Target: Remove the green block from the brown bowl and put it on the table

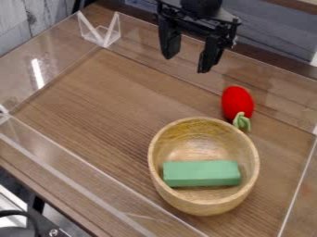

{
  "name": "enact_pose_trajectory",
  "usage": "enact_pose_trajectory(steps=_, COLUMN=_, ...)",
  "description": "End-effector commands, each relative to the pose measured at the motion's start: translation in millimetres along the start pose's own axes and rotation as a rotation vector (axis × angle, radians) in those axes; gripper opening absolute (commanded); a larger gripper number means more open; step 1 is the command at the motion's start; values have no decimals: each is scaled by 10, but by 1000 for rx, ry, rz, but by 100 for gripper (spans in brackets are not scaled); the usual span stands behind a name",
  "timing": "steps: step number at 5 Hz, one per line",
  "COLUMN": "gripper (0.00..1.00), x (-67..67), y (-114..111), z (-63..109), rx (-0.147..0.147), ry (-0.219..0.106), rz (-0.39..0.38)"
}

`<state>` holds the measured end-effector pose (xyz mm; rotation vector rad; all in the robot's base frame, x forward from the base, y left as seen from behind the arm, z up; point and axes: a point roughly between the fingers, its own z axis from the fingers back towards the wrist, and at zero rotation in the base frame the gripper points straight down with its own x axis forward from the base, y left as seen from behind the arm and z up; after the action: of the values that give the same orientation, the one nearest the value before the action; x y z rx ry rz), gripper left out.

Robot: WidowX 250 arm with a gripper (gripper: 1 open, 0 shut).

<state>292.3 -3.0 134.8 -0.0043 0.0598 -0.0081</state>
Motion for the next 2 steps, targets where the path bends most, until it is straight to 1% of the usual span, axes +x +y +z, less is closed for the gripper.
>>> enact_pose_trajectory(steps=1, gripper=100, x=-134, y=-45, z=-62, rx=0, ry=32, rz=-153)
enact_pose_trajectory(steps=2, gripper=100, x=-292, y=-227, z=-190, rx=8, ry=44, rz=-374)
